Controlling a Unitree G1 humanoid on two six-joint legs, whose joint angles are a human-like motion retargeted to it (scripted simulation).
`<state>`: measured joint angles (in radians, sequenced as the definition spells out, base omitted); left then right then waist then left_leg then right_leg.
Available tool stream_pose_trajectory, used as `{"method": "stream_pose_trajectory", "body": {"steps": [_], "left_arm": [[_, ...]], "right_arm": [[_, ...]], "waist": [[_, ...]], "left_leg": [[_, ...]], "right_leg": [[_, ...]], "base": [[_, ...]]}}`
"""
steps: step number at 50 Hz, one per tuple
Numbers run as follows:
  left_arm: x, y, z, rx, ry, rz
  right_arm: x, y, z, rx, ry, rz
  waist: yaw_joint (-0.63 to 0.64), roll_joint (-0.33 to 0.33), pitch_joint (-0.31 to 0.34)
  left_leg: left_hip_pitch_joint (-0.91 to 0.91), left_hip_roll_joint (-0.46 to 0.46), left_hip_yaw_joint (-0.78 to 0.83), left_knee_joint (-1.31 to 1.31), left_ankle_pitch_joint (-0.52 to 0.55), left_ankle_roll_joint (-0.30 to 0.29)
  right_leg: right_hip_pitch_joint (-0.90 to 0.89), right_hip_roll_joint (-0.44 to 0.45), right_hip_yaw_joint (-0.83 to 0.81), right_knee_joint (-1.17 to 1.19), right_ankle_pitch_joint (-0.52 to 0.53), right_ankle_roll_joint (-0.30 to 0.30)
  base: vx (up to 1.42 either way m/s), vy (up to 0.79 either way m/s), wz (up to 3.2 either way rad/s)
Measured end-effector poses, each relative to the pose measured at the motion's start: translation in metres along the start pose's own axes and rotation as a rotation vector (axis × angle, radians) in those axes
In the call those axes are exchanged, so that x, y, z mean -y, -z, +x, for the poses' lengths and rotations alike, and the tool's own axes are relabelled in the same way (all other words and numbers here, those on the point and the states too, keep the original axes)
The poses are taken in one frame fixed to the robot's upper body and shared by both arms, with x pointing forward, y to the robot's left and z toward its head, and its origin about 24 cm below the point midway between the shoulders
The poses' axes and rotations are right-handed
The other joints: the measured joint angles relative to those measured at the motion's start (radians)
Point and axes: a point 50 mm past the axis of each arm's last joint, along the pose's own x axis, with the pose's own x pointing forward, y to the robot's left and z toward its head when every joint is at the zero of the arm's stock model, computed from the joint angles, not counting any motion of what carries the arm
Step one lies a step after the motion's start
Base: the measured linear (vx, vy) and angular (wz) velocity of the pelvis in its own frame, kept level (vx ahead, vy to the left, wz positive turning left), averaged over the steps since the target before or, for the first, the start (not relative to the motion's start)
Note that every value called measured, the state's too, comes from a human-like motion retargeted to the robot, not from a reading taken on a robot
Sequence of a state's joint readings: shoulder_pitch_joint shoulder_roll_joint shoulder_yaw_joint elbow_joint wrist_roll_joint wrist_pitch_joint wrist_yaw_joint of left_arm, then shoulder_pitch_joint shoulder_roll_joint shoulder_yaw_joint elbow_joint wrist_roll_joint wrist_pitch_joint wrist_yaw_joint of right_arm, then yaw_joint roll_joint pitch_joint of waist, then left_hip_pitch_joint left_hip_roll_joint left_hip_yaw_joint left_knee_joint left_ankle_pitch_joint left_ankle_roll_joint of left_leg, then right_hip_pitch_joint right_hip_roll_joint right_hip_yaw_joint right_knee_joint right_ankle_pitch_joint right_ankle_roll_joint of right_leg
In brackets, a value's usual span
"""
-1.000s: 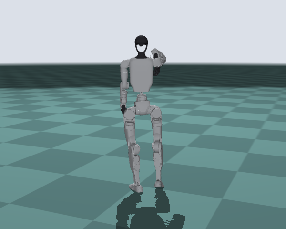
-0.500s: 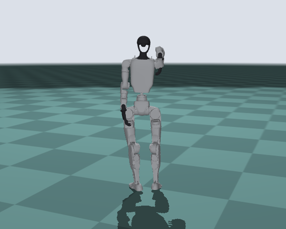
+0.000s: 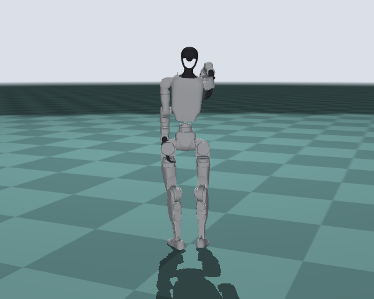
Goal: In place motions
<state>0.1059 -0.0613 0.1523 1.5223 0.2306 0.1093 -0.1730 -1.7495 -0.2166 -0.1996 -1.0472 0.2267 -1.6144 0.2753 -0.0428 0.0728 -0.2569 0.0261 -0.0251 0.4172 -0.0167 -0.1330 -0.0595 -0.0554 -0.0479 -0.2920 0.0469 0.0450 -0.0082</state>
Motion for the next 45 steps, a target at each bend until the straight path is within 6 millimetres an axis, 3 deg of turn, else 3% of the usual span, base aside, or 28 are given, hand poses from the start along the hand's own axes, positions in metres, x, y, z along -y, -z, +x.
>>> {"method": "stream_pose_trajectory", "body": {"steps": [13, 18, 35, 45], "left_arm": [[-0.012, 0.044, -0.003, -0.175, -0.010, 0.013], [-0.007, 0.053, -0.003, -0.210, 0.007, 0.026], [-0.007, 0.024, -0.002, -0.118, 0.003, 0.092], [-0.008, 0.022, -0.002, -0.109, 0.011, 0.074]], "right_arm": [[-0.002, 0.000, 0.001, -0.022, -0.076, 0.022], [-0.002, 0.000, 0.001, -0.027, -0.068, 0.023], [0.000, 0.000, 0.001, -0.011, -0.060, -0.014], [0.000, 0.000, 0.001, -0.005, -0.061, -0.015]], "waist": [[-0.073, 0.020, 0.001], [-0.114, 0.039, -0.007], [-0.162, 0.035, -0.001], [-0.178, 0.039, 0.009]], "left_leg": [[0.000, 0.014, 0.027, 0.001, -0.005, -0.002], [0.007, 0.018, 0.002, 0.007, -0.007, -0.002], [-0.016, 0.011, -0.040, 0.009, 0.011, 0.006], [-0.021, 0.017, -0.053, 0.013, 0.019, 0.008]], "right_leg": [[-0.028, 0.021, 0.024, 0.003, 0.011, -0.012], [-0.035, 0.021, -0.002, 0.004, 0.025, -0.017], [-0.030, 0.039, -0.052, -0.009, 0.022, -0.045], [-0.033, 0.025, -0.061, -0.010, 0.030, -0.030]], "base": [[-0.07, 0.07, -0.11], [-0.04, 0.05, 0.23], [-0.01, 0.00, 0.07], [0.00, 0.00, 0.00]]}}
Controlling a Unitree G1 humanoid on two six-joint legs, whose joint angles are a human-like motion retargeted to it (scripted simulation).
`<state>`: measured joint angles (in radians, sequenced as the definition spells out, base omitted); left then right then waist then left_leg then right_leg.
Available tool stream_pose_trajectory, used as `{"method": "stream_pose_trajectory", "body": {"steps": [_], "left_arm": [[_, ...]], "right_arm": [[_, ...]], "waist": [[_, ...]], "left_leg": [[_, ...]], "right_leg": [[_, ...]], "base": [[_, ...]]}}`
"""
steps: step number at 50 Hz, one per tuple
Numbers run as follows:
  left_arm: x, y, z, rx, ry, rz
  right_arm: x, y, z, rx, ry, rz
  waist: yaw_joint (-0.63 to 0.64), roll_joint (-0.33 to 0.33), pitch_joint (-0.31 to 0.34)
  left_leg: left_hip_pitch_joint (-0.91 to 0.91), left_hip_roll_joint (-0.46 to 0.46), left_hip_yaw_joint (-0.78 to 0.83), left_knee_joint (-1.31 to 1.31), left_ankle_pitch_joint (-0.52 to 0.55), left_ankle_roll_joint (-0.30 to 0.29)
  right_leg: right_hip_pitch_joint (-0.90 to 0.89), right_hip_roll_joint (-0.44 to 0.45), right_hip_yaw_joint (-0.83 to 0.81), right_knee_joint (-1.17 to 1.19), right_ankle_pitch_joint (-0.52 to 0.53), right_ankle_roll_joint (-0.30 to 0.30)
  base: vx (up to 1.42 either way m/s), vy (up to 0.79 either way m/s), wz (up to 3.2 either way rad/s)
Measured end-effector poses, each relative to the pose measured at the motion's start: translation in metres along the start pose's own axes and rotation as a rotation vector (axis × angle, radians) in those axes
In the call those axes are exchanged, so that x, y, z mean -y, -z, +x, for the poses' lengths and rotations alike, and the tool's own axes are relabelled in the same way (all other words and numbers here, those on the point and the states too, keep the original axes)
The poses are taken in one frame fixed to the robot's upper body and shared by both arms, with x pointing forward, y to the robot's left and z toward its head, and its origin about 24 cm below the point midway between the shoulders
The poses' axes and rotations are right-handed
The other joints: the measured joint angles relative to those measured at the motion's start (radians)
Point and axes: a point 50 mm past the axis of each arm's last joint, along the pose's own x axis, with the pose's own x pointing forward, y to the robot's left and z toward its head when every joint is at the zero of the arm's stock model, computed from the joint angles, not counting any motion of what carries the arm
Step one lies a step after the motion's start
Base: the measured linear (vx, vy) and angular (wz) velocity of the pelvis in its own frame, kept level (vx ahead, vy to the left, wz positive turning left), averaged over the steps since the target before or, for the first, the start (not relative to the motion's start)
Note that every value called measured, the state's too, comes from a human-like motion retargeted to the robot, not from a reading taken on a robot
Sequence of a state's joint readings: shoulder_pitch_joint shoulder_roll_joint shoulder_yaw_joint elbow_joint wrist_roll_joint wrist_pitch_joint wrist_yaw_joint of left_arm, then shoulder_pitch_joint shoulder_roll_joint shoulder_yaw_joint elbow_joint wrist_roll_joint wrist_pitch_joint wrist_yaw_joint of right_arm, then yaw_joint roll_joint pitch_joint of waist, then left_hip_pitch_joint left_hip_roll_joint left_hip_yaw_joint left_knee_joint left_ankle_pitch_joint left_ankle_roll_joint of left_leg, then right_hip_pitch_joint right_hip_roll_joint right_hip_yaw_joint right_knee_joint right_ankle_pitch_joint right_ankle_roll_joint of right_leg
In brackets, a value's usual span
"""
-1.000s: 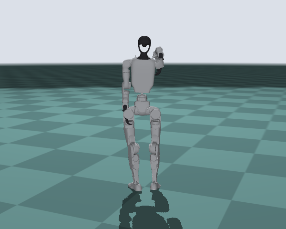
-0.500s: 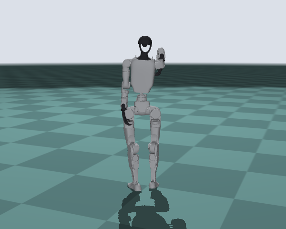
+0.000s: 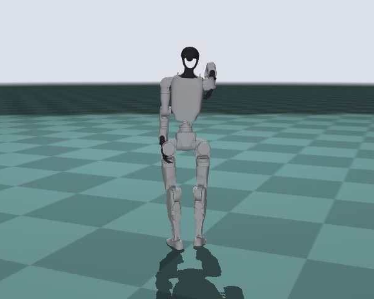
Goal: In place motions
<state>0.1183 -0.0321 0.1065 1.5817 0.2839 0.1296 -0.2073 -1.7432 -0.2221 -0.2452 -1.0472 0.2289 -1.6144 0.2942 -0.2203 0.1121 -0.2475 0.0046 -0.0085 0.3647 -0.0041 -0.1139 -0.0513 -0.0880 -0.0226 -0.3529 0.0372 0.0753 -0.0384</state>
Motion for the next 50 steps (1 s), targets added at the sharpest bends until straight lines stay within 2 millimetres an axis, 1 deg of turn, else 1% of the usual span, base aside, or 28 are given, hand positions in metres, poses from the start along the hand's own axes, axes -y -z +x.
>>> {"method": "stream_pose_trajectory", "body": {"steps": [15, 28, 34, 40, 43, 50], "left_arm": [[0.000, 0.003, 0.000, 0.004, 0.011, -0.038], [-0.001, 0.004, 0.000, 0.004, 0.008, -0.037], [-0.003, 0.002, 0.000, 0.015, 0.006, -0.043], [-0.006, -0.007, -0.002, 0.051, 0.001, -0.053], [-0.011, -0.017, -0.004, 0.087, -0.012, -0.044], [-0.016, -0.036, -0.008, 0.149, -0.021, 0.011]], "right_arm": [[0.000, 0.000, 0.000, 0.001, 0.005, 0.006], [0.001, 0.000, 0.000, 0.001, 0.007, -0.005], [0.001, 0.000, 0.000, -0.003, 0.004, -0.003], [0.000, 0.000, 0.000, -0.017, 0.000, 0.004], [0.000, -0.001, 0.001, -0.023, -0.008, 0.014], [0.002, 0.000, 0.001, -0.035, 0.003, 0.054]], "waist": [[0.005, -0.002, 0.000], [-0.002, 0.005, 0.006], [0.013, 0.006, 0.014], [0.077, -0.001, 0.029], [0.135, -0.015, 0.045], [0.217, -0.036, 0.080]], "left_leg": [[-0.006, -0.015, -0.012, 0.001, 0.001, 0.005], [-0.012, -0.013, -0.038, -0.001, 0.011, 0.013], [-0.031, -0.010, -0.043, 0.004, 0.022, 0.021], [-0.064, -0.010, -0.044, 0.017, 0.040, 0.034], [-0.089, -0.010, -0.055, 0.032, 0.054, 0.036], [-0.165, -0.045, -0.172, 0.069, 0.065, 0.041]], "right_leg": [[0.014, 0.023, -0.019, -0.009, -0.019, -0.028], [0.013, 0.020, -0.045, -0.009, -0.010, -0.024], [0.018, 0.022, -0.052, -0.012, -0.011, -0.023], [0.034, 0.018, -0.052, -0.018, -0.021, -0.011], [0.037, 0.010, -0.063, -0.021, -0.021, -0.005], [0.059, -0.029, -0.220, -0.041, -0.031, 0.006]], "base": [[0.00, 0.00, 0.00], [0.00, 0.00, 0.00], [0.00, 0.00, 0.00], [-0.05, -0.06, 0.03], [-0.04, -0.09, 0.27], [-0.02, -0.12, 1.19]]}}
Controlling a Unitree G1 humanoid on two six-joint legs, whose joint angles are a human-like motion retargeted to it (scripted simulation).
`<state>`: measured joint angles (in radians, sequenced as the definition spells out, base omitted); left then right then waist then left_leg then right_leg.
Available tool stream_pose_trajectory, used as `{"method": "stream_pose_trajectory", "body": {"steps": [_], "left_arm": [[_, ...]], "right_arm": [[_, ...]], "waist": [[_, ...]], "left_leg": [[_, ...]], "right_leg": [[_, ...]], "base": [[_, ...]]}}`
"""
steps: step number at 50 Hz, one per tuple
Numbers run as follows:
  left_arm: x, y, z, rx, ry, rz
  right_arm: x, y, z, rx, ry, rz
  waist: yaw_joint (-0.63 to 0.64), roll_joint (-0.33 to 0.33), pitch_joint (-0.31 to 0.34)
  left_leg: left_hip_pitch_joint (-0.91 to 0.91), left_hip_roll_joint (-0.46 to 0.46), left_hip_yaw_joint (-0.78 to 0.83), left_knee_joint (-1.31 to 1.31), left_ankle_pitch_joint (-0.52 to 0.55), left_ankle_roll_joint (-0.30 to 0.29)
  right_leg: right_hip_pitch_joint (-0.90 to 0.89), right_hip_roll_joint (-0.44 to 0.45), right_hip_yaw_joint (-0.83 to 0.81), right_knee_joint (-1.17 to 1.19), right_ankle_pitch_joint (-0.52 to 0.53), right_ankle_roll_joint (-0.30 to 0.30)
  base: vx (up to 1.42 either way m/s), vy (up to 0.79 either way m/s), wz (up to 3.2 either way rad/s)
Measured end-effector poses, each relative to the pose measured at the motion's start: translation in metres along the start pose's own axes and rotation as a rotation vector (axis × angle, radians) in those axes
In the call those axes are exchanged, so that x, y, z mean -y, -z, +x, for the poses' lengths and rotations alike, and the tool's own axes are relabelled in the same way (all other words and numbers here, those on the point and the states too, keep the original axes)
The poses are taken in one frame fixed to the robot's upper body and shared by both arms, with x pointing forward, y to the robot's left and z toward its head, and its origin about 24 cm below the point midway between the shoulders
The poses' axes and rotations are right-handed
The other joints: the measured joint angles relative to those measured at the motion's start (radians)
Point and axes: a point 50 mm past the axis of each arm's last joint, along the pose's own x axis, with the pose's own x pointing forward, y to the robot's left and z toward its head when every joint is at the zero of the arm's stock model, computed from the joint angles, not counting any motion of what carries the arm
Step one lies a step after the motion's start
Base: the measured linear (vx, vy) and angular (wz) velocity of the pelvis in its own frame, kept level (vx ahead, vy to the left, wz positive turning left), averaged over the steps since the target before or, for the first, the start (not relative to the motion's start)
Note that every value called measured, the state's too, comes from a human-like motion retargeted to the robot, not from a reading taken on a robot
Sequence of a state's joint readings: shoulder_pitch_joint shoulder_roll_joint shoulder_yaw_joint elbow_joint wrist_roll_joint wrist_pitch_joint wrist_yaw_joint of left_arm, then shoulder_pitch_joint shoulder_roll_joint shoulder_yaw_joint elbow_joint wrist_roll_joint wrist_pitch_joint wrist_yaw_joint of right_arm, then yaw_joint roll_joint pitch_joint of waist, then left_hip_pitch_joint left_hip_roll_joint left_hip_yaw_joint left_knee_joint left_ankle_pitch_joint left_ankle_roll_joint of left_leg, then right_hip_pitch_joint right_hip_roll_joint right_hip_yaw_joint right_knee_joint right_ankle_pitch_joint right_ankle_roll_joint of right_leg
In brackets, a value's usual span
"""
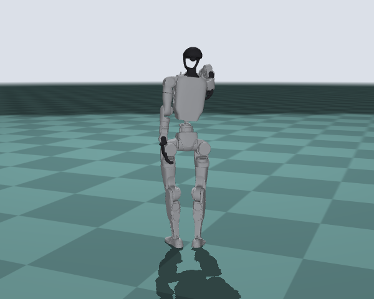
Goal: In place motions
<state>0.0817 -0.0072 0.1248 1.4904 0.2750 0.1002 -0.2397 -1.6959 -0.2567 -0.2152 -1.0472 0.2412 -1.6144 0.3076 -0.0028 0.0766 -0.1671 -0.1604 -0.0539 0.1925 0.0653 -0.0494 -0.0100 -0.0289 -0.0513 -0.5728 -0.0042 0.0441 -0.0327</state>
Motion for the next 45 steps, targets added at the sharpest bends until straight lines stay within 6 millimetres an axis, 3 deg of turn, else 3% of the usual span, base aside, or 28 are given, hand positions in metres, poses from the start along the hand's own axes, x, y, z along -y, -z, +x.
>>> {"method": "stream_pose_trajectory", "body": {"steps": [5, 13, 16, 18, 22, 30, 40, 45], "left_arm": [[-0.003, -0.005, -0.001, 0.025, -0.014, -0.001], [-0.012, 0.004, -0.002, 0.007, -0.053, -0.068], [-0.012, 0.014, -0.002, -0.012, -0.056, -0.126], [-0.012, 0.021, -0.002, -0.024, -0.062, -0.176], [-0.012, 0.033, -0.003, -0.050, -0.067, -0.262], [0.000, 0.038, -0.001, -0.075, -0.028, -0.261], [-0.003, 0.017, 0.000, -0.037, -0.037, -0.083], [-0.012, 0.015, -0.003, -0.045, -0.043, -0.060]], "right_arm": [[0.003, 0.001, 0.000, 0.009, 0.012, 0.025], [0.006, 0.003, -0.001, 0.049, 0.014, 0.058], [0.006, 0.003, -0.001, 0.063, 0.014, 0.061], [0.007, 0.003, -0.002, 0.075, 0.011, 0.055], [0.007, 0.004, -0.002, 0.109, -0.017, 0.038], [0.006, 0.004, -0.002, 0.124, -0.045, 0.009], [0.004, 0.002, -0.003, 0.117, -0.055, -0.091], [0.006, 0.003, -0.003, 0.125, -0.039, -0.064]], "waist": [[-0.018, 0.003, 0.000], [-0.124, 0.007, -0.038], [-0.148, 0.004, -0.059], [-0.154, 0.000, -0.066], [-0.172, 0.004, -0.069], [-0.213, 0.016, -0.099], [-0.102, -0.010, -0.089], [-0.089, 0.025, -0.067]], "left_leg": [[-0.014, -0.007, 0.059, -0.006, -0.062, 0.019], [0.046, 0.076, 0.582, 0.012, -0.121, -0.008], [0.084, 0.093, 0.728, 0.032, -0.122, -0.004], [0.088, 0.108, 0.721, 0.044, -0.101, -0.016], [0.045, 0.153, 0.500, 0.054, -0.008, -0.114], [0.058, 0.066, 0.447, -0.012, -0.044, -0.059], [0.062, 0.041, 0.418, -0.067, -0.032, -0.028], [0.082, 0.087, 0.430, -0.089, -0.035, -0.028]], "right_leg": [[0.018, -0.035, -0.220, -0.009, -0.022, 0.019], [0.060, -0.062, -0.622, -0.021, -0.058, 0.078], [0.076, -0.065, -0.704, -0.022, -0.068, 0.098], [0.089, -0.064, -0.729, -0.020, -0.072, 0.108], [0.116, -0.046, -0.776, -0.004, -0.078, 0.129], [0.152, -0.049, -0.843, 0.029, -0.074, 0.163], [0.202, -0.075, -0.820, 0.055, -0.027, 0.177], [0.212, -0.077, -0.737, 0.135, 0.053, 0.112]], "base": [[0.08, -0.18, 2.29], [0.09, -0.21, 2.60], [0.14, -0.26, 1.84], [0.23, -0.30, 1.15], [0.26, -0.26, 0.90], [0.26, -0.30, 0.53], [0.25, -0.27, -0.12], [0.22, -0.23, 0.18]]}}
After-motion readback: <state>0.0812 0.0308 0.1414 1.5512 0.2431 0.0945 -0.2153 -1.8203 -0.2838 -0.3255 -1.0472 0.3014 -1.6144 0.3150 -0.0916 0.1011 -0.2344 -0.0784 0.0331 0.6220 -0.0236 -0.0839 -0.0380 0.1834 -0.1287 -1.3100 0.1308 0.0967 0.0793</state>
